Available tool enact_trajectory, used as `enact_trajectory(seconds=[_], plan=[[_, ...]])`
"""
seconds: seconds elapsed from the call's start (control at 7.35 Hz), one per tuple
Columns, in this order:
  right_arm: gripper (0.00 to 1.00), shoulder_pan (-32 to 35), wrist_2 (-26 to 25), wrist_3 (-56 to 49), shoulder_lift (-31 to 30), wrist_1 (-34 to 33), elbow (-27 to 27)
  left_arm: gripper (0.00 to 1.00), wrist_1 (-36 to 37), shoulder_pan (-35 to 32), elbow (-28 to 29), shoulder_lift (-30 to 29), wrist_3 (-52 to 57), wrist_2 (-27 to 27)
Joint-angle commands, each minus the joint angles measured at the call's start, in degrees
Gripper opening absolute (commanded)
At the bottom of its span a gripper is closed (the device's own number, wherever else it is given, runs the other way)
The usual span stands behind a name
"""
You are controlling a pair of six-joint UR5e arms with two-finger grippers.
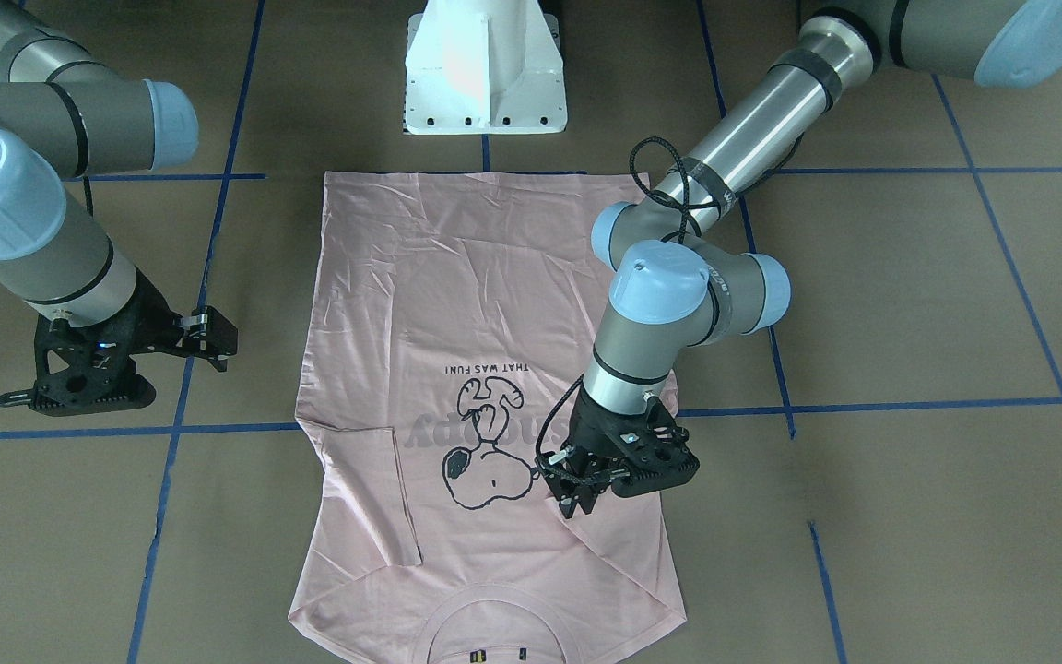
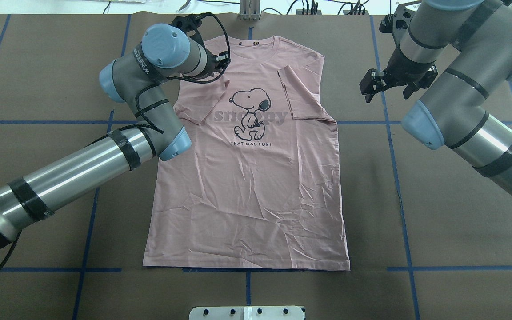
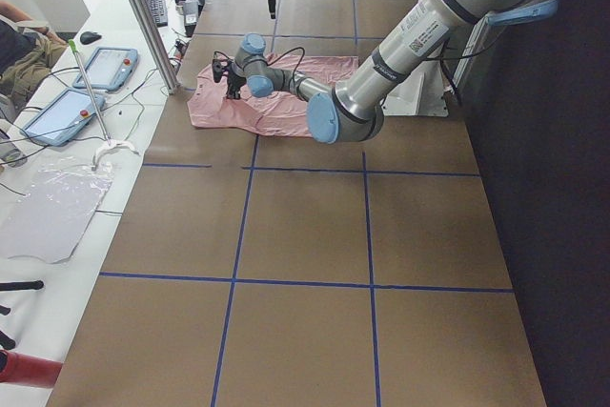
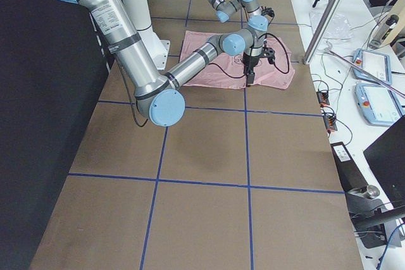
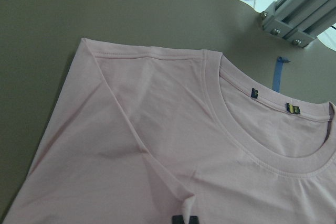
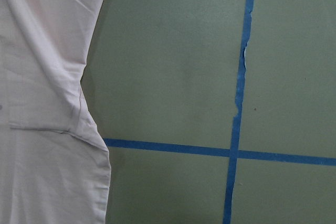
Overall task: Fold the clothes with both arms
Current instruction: 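Grasp the sleeve and fold it inward over the body with the left gripper, then move both grippers down along the shirt sides toward the hem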
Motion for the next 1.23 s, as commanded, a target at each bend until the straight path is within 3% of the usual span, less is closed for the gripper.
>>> enact_trajectory(seconds=[0.0,0.27,0.41,0.68,0.82,1.09], plan=[[1.0,-0.07,0.28,0.26,0.09,-0.08,-0.1,1.0,-1.16,-0.01,-1.39,-0.37,1.59,-0.62],[1.0,-0.51,0.63,3.49,-0.87,3.67,0.77,1.0,0.93,-0.01,-5.24,1.9,3.62,-8.67],[1.0,-1.12,0.55,10.21,-4.19,8.66,2.6,1.0,5.12,-0.09,-13.7,7.14,5.97,-10.98],[1.0,-3.39,0.81,20.42,-12.63,21.85,7.44,1.0,21.61,0.08,-36.97,20.22,15.35,-11.09],[1.0,-6.46,-0.32,23.7,-14.74,22.07,10.76,1.0,24.13,0.08,-42.04,23.94,16.36,-10.83],[1.0,-17.93,-11.43,36.5,-20.98,22.07,21.47,1.0,24.77,0.79,-49.17,30.27,15.75,-10.38]])
